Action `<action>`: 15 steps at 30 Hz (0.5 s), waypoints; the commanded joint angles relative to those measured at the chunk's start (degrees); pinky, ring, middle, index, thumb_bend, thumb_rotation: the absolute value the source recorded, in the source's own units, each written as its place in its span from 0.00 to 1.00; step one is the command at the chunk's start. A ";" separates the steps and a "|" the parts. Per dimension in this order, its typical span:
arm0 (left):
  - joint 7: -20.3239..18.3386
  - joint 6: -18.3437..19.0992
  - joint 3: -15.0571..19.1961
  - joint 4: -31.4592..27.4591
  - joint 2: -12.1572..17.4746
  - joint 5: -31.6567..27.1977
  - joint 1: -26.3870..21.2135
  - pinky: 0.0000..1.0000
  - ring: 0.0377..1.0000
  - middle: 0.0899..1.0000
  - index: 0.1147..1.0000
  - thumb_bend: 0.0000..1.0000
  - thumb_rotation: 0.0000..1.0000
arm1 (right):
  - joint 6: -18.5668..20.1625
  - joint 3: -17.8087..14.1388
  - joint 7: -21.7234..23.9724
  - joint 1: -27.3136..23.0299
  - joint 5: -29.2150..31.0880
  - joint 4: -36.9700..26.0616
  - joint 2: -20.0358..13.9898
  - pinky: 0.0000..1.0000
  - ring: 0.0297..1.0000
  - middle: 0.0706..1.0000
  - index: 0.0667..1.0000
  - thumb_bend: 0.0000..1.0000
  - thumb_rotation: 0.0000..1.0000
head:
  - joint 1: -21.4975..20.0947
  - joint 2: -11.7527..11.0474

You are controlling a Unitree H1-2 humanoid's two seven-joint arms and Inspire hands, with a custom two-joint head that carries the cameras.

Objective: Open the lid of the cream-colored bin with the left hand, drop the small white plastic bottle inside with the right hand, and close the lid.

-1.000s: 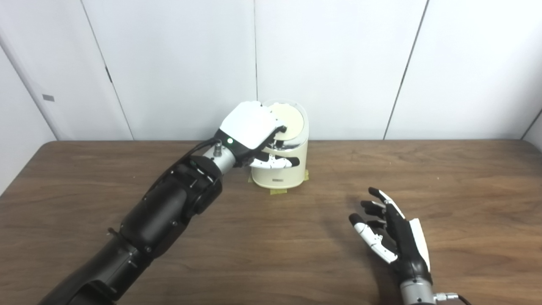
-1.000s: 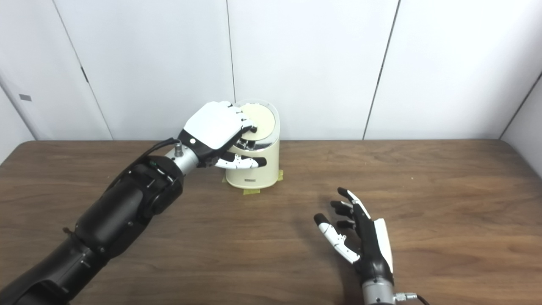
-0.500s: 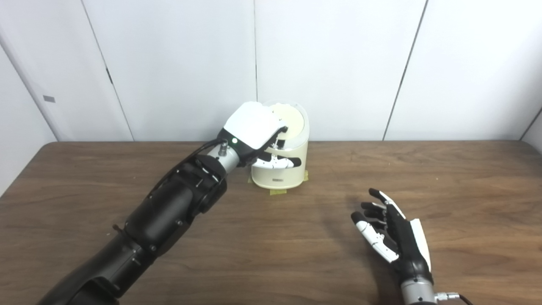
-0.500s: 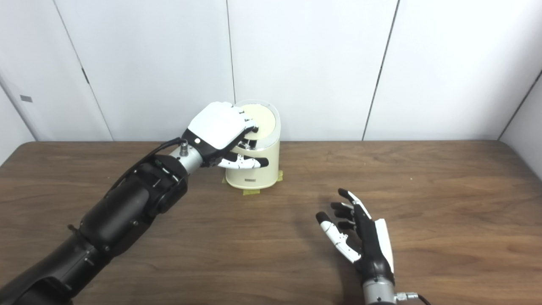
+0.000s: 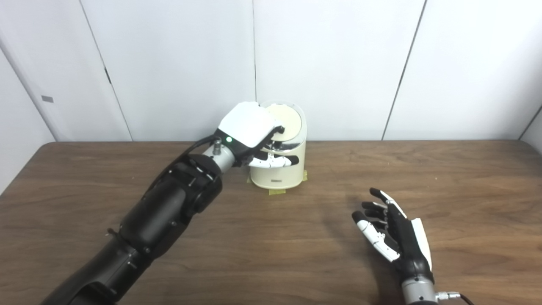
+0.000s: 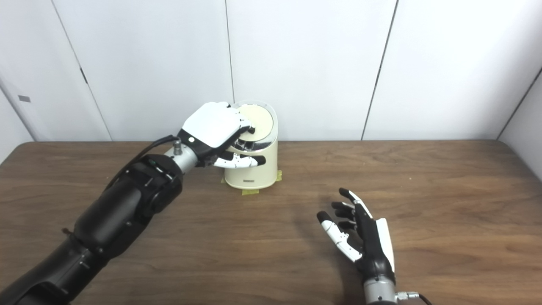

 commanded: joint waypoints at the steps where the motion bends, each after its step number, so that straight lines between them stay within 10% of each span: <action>1: -0.34 -1.05 0.51 -0.22 0.23 -1.68 0.82 0.84 0.80 0.74 0.69 0.52 0.92 | -0.23 -0.65 -0.22 -1.06 0.01 -0.84 -0.39 0.69 0.73 0.72 0.83 0.46 0.59 | 0.00 0.02; 15: 5.39 -0.97 9.37 -6.58 -0.14 -4.77 1.66 0.70 0.75 0.70 0.67 0.47 0.89 | -0.82 -0.59 -0.31 -1.09 -0.08 -0.08 -0.77 0.75 0.76 0.72 0.83 0.47 0.60 | 0.23 -0.01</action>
